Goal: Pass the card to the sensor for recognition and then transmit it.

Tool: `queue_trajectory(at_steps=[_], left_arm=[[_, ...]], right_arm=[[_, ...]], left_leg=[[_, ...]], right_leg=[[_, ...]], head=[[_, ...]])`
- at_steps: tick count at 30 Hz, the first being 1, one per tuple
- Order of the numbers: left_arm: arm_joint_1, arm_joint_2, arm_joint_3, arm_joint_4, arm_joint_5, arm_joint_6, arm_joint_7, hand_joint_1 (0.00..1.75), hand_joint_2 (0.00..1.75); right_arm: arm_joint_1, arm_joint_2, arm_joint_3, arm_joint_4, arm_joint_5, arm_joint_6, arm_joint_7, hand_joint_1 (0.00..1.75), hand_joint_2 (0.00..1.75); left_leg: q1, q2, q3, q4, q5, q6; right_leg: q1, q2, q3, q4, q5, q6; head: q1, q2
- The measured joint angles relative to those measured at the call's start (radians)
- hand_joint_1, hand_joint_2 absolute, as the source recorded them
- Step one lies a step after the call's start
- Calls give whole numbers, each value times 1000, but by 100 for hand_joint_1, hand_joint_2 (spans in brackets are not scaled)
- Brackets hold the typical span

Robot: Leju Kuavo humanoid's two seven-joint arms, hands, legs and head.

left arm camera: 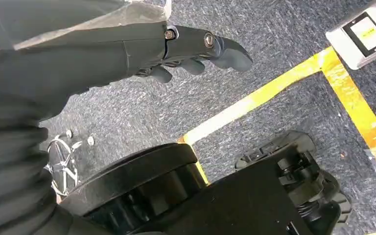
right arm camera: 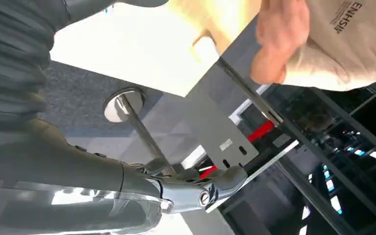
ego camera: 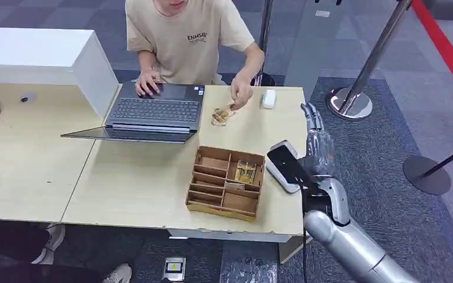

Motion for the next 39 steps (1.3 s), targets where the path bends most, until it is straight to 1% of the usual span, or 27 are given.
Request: queue_trajectory(at_steps=[9,10,11,12,17,24,39], left_arm=[[0,-1,0,0,-6,0,-2,0,175],[0,-1,0,0,-6,0,-2,0,175],[0,-1,0,0,-6,0,-2,0,175],[0,-2,0,0,-6,0,-2,0,175],[0,-3,0,0,-6,0,-2,0,175],[-1,-3,0,0,-9,2,-2,0,175],[-1,-4,0,0,-13,6,-3,0,175]], right_arm=[[7,0,-7,-9,11,2,-9,0,175],[7,0,-7,-9,39,2,-5,72,175],[7,0,-7,-9,67,4,0,166,175],[7,0,-7,-10,92,6,5,175,175],[9,-2,-2,-10,208,4,38,175,175],[9,-2,3,-10,221,-4,46,175,175],[10,0,11,-10,217,-6,40,175,175]], left_leg=[[0,0,0,0,0,0],[0,0,0,0,0,0],[0,0,0,0,0,0],[0,0,0,0,0,0],[0,0,0,0,0,0],[0,0,0,0,0,0],[0,0,-1,0,-2,1]], right_leg=[[0,0,0,0,0,0],[0,0,0,0,0,0],[0,0,0,0,0,0],[0,0,0,0,0,0],[0,0,0,0,0,0],[0,0,0,0,0,0],[0,-1,0,0,-2,0]], head=[[0,0],[0,0],[0,0],[0,0],[0,0],[0,0],[0,0]])
